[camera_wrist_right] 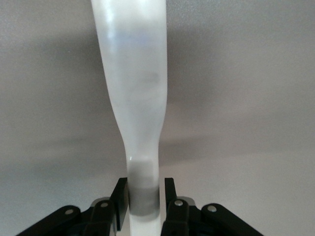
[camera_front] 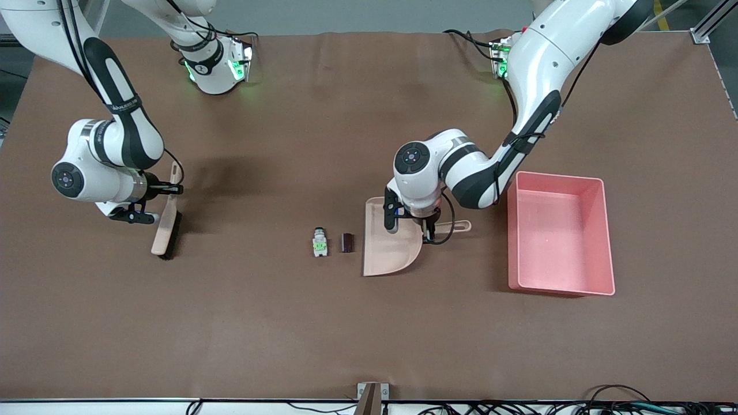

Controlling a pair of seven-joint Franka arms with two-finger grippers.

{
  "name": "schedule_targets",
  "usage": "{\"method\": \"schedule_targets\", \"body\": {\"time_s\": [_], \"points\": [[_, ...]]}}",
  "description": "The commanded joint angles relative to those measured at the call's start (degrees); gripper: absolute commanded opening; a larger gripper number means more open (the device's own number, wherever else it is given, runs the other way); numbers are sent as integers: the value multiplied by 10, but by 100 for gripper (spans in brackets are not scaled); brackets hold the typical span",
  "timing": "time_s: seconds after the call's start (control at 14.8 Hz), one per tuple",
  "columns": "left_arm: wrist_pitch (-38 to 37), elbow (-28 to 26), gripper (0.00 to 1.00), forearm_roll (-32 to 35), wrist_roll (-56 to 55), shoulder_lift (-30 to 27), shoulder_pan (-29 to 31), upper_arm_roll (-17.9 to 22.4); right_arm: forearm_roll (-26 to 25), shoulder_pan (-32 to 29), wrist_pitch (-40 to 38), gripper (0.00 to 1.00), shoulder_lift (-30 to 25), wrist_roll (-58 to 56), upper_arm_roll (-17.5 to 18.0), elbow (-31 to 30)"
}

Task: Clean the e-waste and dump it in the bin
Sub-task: 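Slide the dustpan with the left gripper toward the module and capacitor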

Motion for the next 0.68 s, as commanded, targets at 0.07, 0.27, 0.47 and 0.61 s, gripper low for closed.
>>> {"method": "schedule_targets", "body": {"time_s": [0.07,0.27,0.47,0.61], "points": [[-70,73,5,13,8,34,-20,0,8,-3,0,22,-7,7,2,-6],[-70,75,5,16,6,44,-24,0,9,-5,0,0,-8,7,2,-6],[-70,80,5,16,6,49,-26,0,10,-6,0,0,-9,7,2,3],[-70,82,5,16,5,52,-34,0,10,-7,-3,0,-9,-2,2,28]]}}
